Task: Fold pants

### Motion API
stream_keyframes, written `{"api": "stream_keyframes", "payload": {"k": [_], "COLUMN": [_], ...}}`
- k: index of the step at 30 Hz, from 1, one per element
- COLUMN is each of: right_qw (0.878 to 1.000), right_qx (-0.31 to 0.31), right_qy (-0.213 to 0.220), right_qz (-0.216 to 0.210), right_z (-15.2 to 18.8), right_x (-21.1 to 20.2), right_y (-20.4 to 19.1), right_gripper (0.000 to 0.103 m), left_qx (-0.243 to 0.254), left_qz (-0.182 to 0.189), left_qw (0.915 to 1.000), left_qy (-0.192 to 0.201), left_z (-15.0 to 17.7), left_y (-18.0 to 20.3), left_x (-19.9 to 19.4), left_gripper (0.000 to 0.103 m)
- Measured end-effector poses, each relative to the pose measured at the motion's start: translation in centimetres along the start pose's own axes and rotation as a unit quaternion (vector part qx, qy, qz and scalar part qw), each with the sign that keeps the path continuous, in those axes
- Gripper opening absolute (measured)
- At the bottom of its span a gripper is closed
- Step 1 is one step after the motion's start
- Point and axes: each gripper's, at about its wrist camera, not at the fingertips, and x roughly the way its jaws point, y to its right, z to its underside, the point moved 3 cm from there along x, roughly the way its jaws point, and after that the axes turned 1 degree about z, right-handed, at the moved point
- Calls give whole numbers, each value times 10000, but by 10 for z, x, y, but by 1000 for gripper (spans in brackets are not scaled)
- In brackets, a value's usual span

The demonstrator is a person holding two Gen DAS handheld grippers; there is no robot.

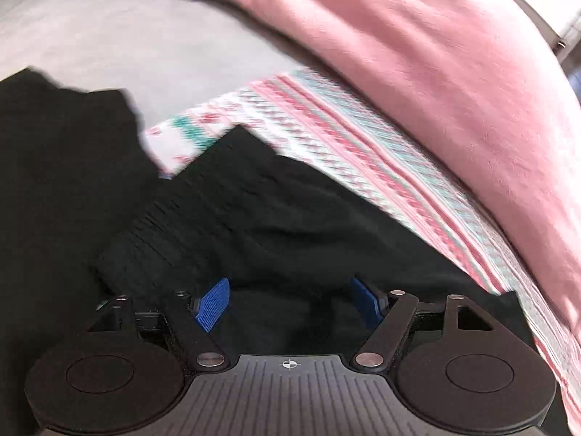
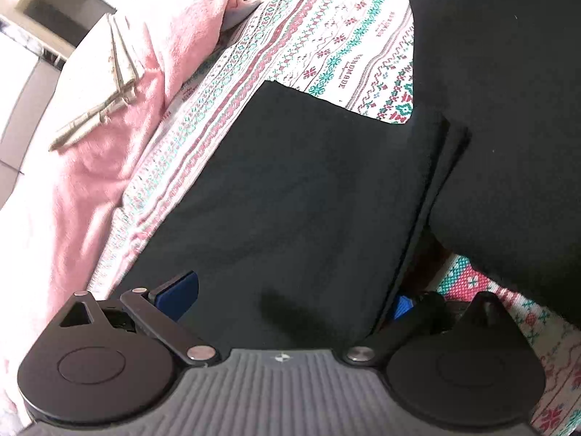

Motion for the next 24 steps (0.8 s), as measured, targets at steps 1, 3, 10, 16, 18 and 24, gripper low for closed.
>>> {"api": "stream_keyframes", "payload": {"k": [1,3,10,16,18,24], "right_qw": [9996,9976,9946,9957,9948,9950], "right_qx": [246,606,1007,819,741,-96], "right_qy": [8,-113,160,360,453,897], "right_qz": [-123,-327,-177,-231,-540,-422], "right_z": [-1,-3,-9,-5,-6,-6], "right_x": [-1,-3,-5,-6,-9,-24], "right_y": [4,9,19,16,6,-21], "right_gripper": [82,77,40,0,0,0], "left_qx": [115,410,1767,2156,2387,2693], "left_qz": [221,455,-190,-95,-161,-194], "left_qw": [9997,9981,9840,9764,9709,9628], "left_qy": [2,42,-156,-117,-111,-118], "left_z": [2,11,50,65,68,81], "left_y": [9,33,88,104,110,125], "left_x": [-1,-1,29,26,29,32], "left_gripper": [73,74,76,77,77,78]}}
